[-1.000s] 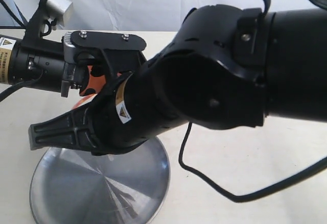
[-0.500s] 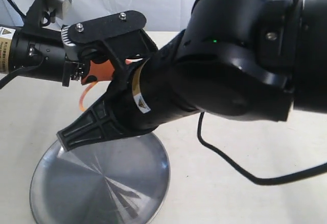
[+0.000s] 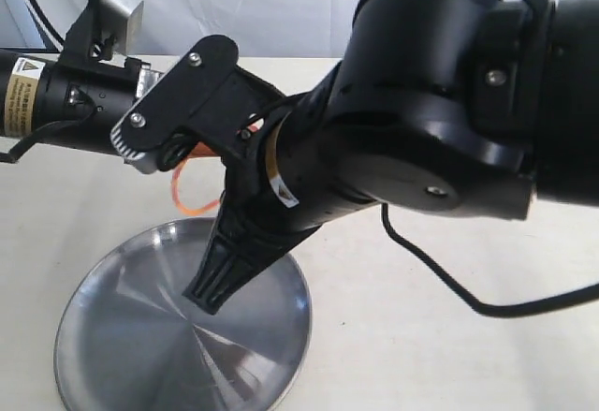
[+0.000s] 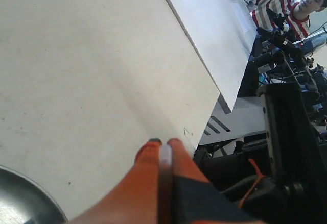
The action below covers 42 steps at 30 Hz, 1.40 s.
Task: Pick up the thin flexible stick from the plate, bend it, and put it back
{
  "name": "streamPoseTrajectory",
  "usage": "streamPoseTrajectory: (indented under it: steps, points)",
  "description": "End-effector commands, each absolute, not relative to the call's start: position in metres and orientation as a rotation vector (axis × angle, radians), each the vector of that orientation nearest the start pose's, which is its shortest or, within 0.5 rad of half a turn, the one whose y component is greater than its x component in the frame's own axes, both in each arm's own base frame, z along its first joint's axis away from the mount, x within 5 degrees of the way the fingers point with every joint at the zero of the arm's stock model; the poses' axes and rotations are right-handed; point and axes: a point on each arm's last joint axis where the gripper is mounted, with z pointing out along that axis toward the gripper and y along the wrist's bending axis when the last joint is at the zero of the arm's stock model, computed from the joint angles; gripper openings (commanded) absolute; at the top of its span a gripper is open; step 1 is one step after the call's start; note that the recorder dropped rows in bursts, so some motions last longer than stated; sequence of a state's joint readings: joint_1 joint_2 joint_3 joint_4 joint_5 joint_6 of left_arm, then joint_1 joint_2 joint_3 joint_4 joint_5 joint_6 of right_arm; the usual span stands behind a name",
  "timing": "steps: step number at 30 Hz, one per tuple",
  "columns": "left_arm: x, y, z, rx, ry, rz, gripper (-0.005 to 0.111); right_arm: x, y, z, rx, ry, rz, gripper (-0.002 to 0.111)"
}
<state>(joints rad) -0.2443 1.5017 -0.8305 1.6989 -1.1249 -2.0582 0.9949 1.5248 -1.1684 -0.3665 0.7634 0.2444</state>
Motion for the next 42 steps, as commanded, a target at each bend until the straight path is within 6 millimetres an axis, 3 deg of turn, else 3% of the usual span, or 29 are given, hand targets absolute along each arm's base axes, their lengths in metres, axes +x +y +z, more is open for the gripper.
streamPoseTrajectory:
  steps: [1, 13, 22, 31, 42]
  points:
    - [0.236, -0.147, 0.249, 0.629, 2.260, -1.609, 0.000, 0.201, 0.251, 0.292, -1.245, 2.152, -0.028, 0.000]
    - [0.261, -0.155, 0.237, 0.635, 2.308, -1.653, 0.000, 0.194, 0.247, 0.286, -1.722, 1.949, -0.180, 0.000]
    - [0.263, -0.155, 0.232, 0.628, 2.321, -1.659, 0.000, 0.191, 0.239, 0.283, -1.978, 1.841, -0.300, 0.000]
    - [0.266, -0.156, 0.235, 0.637, 2.309, -1.653, 0.000, 0.189, 0.234, 0.281, -2.105, 1.795, -0.355, 0.000]
    - [0.268, -0.156, 0.237, 0.641, 2.301, -1.650, 0.000, 0.191, 0.233, 0.282, -2.124, 1.758, -0.402, 0.000]
